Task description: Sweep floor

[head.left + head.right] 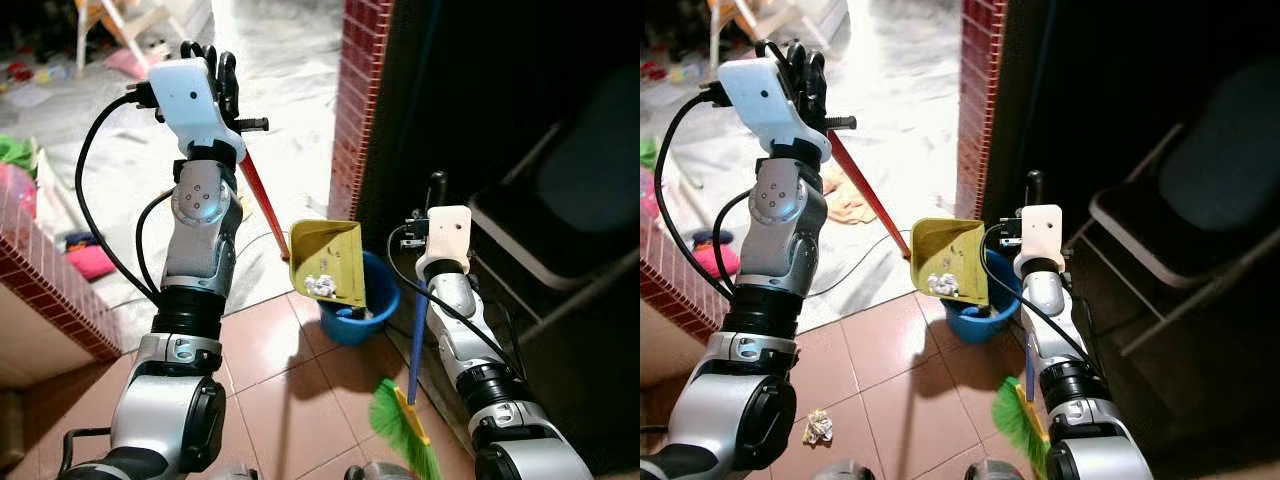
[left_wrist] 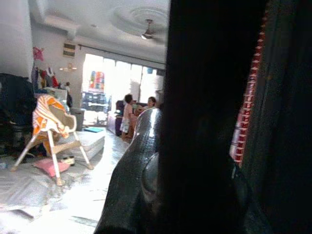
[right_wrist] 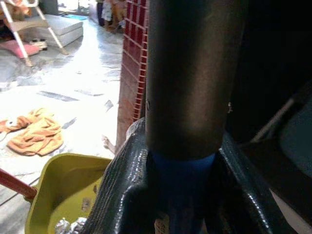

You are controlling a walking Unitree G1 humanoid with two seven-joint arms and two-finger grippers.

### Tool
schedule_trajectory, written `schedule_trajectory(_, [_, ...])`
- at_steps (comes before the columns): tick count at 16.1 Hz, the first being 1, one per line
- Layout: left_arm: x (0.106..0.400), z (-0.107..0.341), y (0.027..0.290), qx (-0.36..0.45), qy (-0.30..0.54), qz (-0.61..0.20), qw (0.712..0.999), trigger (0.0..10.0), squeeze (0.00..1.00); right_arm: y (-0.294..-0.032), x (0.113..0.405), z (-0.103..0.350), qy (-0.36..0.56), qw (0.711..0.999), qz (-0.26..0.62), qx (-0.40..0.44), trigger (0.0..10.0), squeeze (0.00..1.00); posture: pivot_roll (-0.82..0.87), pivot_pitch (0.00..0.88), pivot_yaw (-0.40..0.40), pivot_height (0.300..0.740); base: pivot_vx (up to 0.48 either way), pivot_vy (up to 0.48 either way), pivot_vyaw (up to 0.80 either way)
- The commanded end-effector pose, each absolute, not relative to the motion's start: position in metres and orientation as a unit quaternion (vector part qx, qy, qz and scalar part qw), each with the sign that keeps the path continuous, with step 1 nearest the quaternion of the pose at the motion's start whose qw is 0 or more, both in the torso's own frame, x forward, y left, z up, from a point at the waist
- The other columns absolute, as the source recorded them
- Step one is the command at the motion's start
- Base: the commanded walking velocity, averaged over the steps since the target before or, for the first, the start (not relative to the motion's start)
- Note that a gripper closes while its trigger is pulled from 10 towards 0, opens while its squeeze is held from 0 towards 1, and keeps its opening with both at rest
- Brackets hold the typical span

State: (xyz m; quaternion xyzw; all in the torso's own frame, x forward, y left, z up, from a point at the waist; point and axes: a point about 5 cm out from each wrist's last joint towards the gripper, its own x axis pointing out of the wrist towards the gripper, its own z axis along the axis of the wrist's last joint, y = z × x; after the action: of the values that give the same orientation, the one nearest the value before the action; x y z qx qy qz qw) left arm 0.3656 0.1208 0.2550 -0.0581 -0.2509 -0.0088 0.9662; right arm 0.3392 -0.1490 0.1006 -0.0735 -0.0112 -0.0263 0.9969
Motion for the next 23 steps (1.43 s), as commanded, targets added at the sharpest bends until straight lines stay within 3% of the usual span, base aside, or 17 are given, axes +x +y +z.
schedule_trajectory(1, [0.361, 0.278, 0.122, -0.055, -0.305, -0.014, 0.951, 10.0, 0.0, -0.147, 0.342, 0.11, -0.028, 0.997, -0.025, -0.073, 10.0, 0.0, -0.03, 0.013, -0.004, 0.74, 0.319, 0.0, 0.0])
schedule_trajectory(6, [0.362, 0.275, 0.119, -0.054, -0.3, -0.018, 0.952, 10.0, 0.0, -0.146, 0.343, 0.11, -0.028, 0.997, -0.023, -0.073, 10.0, 0.0, -0.03, 0.015, -0.006, 0.74, 0.316, 0.0, 0.0])
schedule_trajectory(14, [0.358, 0.267, 0.11, -0.04, -0.291, -0.042, 0.955, 10.0, 0.0, -0.146, 0.344, 0.111, -0.029, 0.997, -0.024, -0.073, 10.0, 0.0, -0.03, 0.014, -0.008, 0.74, 0.0, 0.0, 0.0])
schedule_trajectory(20, [0.348, 0.261, 0.085, -0.011, -0.298, -0.116, 0.947, 10.0, 0.0, -0.191, 0.331, 0.113, -0.034, 0.985, -0.096, -0.136, 10.0, 0.0, -0.03, 0.018, -0.009, 0.74, 0.0, 0.0, 0.0])
schedule_trajectory(23, [0.344, 0.259, 0.072, -0.006, -0.304, -0.13, 0.944, 10.0, 0.0, -0.216, 0.31, 0.104, -0.015, 0.981, -0.122, -0.152, 10.0, 0.0, -0.04, 0.012, 0.001, 0.74, 0.0, 0.0, 0.0])
